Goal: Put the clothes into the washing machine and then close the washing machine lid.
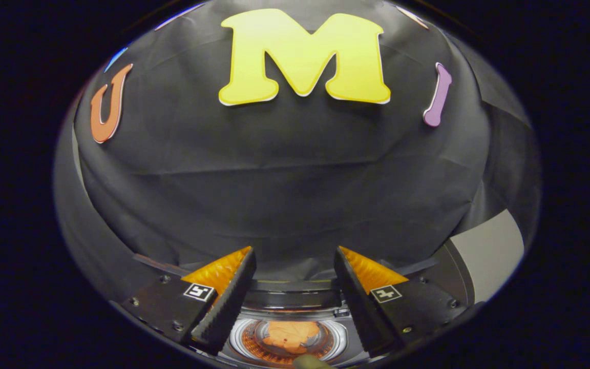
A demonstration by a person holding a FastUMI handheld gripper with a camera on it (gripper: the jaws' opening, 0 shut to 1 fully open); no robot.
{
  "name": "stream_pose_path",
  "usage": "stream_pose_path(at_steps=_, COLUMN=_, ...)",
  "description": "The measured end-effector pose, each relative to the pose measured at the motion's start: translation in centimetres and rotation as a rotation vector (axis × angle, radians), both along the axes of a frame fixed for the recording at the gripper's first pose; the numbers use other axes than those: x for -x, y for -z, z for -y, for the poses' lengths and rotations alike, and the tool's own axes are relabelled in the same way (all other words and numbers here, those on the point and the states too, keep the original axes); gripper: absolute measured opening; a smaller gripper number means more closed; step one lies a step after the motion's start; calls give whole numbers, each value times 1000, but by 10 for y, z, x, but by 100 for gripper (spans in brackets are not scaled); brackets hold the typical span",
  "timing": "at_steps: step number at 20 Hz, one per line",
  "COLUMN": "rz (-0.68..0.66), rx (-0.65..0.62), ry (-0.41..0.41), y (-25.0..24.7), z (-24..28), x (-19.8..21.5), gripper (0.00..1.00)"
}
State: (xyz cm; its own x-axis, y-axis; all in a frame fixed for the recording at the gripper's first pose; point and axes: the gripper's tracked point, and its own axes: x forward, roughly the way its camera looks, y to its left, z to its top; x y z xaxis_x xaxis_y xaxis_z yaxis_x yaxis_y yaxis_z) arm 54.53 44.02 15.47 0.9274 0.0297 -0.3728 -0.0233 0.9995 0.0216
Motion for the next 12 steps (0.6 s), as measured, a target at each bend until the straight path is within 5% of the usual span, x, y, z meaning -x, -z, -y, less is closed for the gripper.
stream_pose_path(at_steps=12, rz=2, rx=31, ry=-23, y=8, z=3, x=37, gripper=96)
